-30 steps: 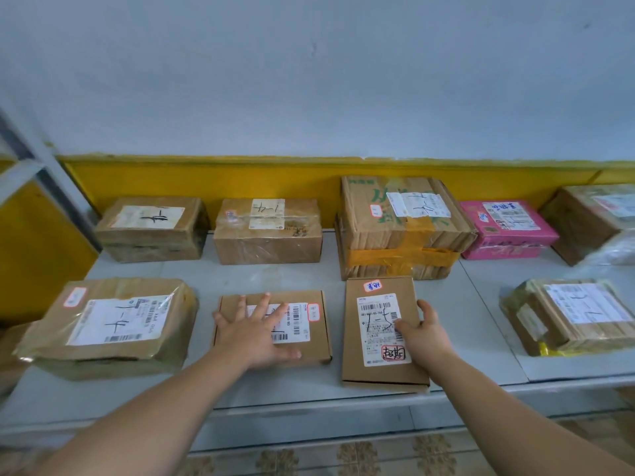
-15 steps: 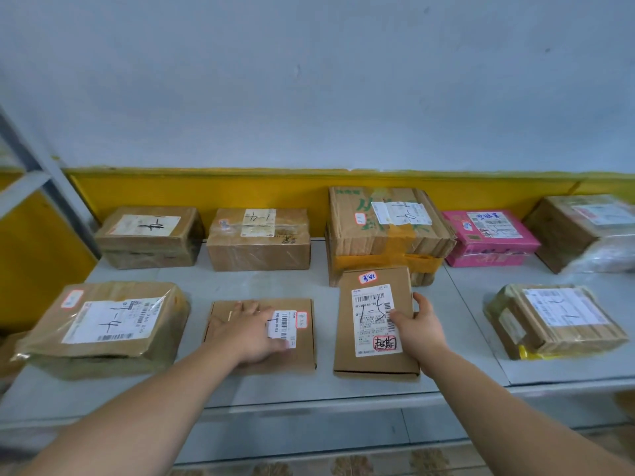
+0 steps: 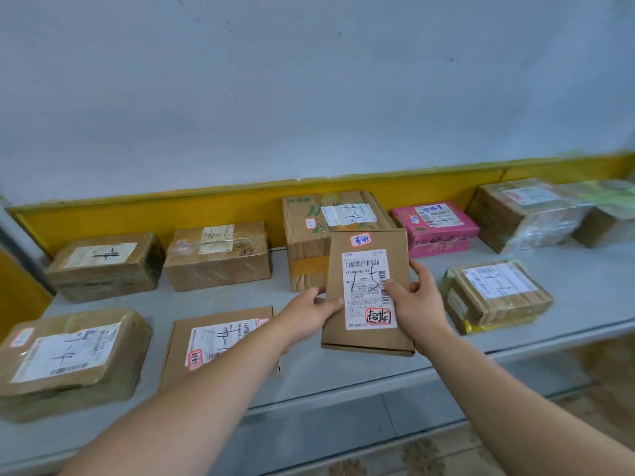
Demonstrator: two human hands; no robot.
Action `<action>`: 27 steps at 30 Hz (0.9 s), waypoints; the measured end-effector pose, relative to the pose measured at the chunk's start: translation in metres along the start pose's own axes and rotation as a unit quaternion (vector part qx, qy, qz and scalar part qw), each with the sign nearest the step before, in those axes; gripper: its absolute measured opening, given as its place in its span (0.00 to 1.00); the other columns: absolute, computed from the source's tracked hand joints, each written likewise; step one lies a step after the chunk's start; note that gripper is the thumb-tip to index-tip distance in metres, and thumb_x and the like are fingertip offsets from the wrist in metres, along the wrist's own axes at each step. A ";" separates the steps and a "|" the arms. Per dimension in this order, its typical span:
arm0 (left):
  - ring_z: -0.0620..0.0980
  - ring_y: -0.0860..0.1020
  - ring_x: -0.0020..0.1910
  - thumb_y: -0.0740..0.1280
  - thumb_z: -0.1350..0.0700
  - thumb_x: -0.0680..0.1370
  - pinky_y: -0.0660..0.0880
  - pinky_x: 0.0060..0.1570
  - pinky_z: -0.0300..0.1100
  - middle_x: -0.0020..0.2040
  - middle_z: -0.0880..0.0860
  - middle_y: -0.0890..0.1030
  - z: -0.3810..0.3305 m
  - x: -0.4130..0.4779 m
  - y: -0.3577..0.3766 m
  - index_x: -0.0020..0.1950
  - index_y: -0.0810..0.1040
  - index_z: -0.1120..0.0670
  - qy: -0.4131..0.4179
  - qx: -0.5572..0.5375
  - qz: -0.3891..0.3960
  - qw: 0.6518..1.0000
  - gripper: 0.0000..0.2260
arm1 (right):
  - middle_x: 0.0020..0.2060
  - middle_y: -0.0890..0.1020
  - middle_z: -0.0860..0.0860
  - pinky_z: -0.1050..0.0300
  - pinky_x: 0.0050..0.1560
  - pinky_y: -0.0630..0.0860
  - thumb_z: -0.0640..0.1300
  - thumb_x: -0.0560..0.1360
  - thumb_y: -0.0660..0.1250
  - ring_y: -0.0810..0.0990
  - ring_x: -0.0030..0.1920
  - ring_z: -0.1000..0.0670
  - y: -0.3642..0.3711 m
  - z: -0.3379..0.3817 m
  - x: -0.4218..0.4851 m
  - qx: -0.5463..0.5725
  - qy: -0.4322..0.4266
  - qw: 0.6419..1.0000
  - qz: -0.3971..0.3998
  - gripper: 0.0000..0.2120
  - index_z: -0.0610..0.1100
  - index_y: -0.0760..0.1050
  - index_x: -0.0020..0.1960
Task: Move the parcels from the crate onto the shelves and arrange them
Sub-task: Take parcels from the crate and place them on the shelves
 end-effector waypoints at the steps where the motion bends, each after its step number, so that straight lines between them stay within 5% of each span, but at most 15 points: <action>1: 0.47 0.79 0.55 0.67 0.44 0.78 0.74 0.61 0.46 0.58 0.48 0.80 -0.008 0.001 0.008 0.71 0.70 0.51 0.007 -0.020 0.013 1.000 0.23 | 0.43 0.78 0.53 0.67 0.28 0.72 0.42 0.79 0.67 0.81 0.37 0.56 -0.009 0.002 0.000 0.001 -0.001 1.000 -0.014 0.27 0.50 0.63 0.75; 8: 0.46 0.81 0.50 0.67 0.50 0.79 0.78 0.51 0.44 0.53 0.48 0.81 -0.061 0.010 0.058 0.67 0.71 0.54 0.062 -0.062 0.094 0.992 0.18 | 0.50 0.82 0.50 0.55 0.39 0.80 0.43 0.77 0.69 0.84 0.43 0.50 -0.077 0.004 -0.020 0.030 0.005 0.991 -0.132 0.24 0.55 0.66 0.70; 11: 0.47 0.81 0.50 0.67 0.49 0.79 0.77 0.49 0.43 0.53 0.48 0.81 -0.078 0.008 0.088 0.67 0.71 0.54 0.074 -0.050 0.129 0.988 0.18 | 0.49 0.81 0.49 0.58 0.36 0.80 0.43 0.78 0.69 0.85 0.42 0.50 -0.109 -0.004 -0.030 0.039 0.013 0.985 -0.168 0.24 0.56 0.65 0.70; 15: 0.46 0.80 0.51 0.67 0.49 0.79 0.77 0.57 0.46 0.52 0.46 0.79 -0.099 0.002 0.130 0.65 0.69 0.49 0.091 -0.018 0.159 0.983 0.16 | 0.46 0.80 0.52 0.70 0.29 0.74 0.42 0.78 0.68 0.82 0.40 0.54 -0.153 -0.014 -0.045 0.046 0.008 0.975 -0.217 0.25 0.52 0.66 0.73; 19: 0.46 0.79 0.50 0.67 0.49 0.79 0.75 0.54 0.41 0.53 0.48 0.78 -0.122 -0.009 0.181 0.69 0.69 0.52 0.107 0.016 0.178 0.978 0.20 | 0.45 0.80 0.51 0.61 0.37 0.77 0.43 0.78 0.68 0.83 0.42 0.52 -0.210 -0.028 -0.051 0.071 0.018 0.967 -0.242 0.28 0.50 0.63 0.75; 21: 0.45 0.79 0.50 0.67 0.49 0.79 0.75 0.53 0.39 0.55 0.48 0.79 -0.138 -0.012 0.211 0.70 0.69 0.54 0.114 0.028 0.185 0.976 0.22 | 0.44 0.78 0.52 0.65 0.33 0.75 0.43 0.79 0.68 0.82 0.40 0.54 -0.245 -0.033 -0.051 0.073 0.012 0.966 -0.247 0.28 0.49 0.62 0.76; 23: 0.47 0.80 0.54 0.68 0.48 0.78 0.76 0.57 0.43 0.59 0.51 0.79 -0.156 -0.012 0.245 0.73 0.66 0.56 0.112 0.031 0.186 0.976 0.27 | 0.43 0.76 0.52 0.69 0.28 0.72 0.43 0.79 0.67 0.80 0.39 0.55 -0.282 -0.036 -0.054 0.070 0.007 0.966 -0.248 0.28 0.48 0.62 0.76; 27: 0.50 0.80 0.56 0.68 0.46 0.77 0.76 0.60 0.48 0.61 0.53 0.79 -0.195 -0.021 0.320 0.74 0.65 0.56 0.134 0.038 0.210 0.968 0.30 | 0.46 0.78 0.51 0.62 0.32 0.76 0.44 0.79 0.68 0.83 0.40 0.54 -0.358 -0.050 -0.059 0.062 0.007 0.965 -0.255 0.27 0.50 0.62 0.75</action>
Point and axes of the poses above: each hand's wrist, its own x-axis towards the middle knuckle, its own y-axis out of the palm, z = x × y, the point moved 8 cm from there along x, towards the middle knuckle
